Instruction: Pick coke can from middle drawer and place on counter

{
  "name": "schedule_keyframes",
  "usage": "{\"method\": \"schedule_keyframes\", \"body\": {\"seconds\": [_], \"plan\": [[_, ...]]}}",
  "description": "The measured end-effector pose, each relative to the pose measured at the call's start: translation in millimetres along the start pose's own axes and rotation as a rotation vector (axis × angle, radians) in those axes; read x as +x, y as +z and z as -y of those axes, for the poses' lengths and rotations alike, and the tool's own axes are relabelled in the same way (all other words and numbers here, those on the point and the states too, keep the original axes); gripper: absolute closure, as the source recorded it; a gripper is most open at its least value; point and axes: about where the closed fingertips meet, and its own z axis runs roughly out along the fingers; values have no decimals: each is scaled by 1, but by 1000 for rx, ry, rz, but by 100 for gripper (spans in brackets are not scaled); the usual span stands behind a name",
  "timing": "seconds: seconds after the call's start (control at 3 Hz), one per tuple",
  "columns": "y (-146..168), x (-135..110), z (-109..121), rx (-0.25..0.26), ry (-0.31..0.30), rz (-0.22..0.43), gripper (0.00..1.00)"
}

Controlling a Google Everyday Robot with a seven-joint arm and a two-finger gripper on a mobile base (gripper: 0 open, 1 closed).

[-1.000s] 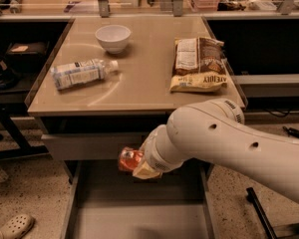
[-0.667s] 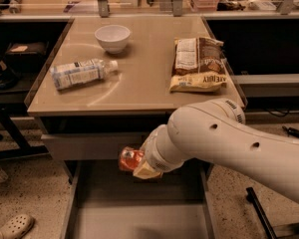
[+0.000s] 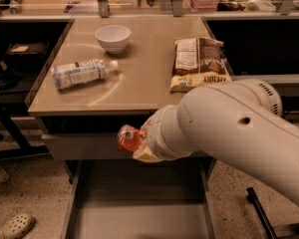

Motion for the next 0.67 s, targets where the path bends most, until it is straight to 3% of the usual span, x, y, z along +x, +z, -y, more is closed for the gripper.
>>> {"method": "schedule_keyframes", "body": {"seconds": [0.67], "plan": [[-40, -25, 50, 87, -17, -18, 100]]}}
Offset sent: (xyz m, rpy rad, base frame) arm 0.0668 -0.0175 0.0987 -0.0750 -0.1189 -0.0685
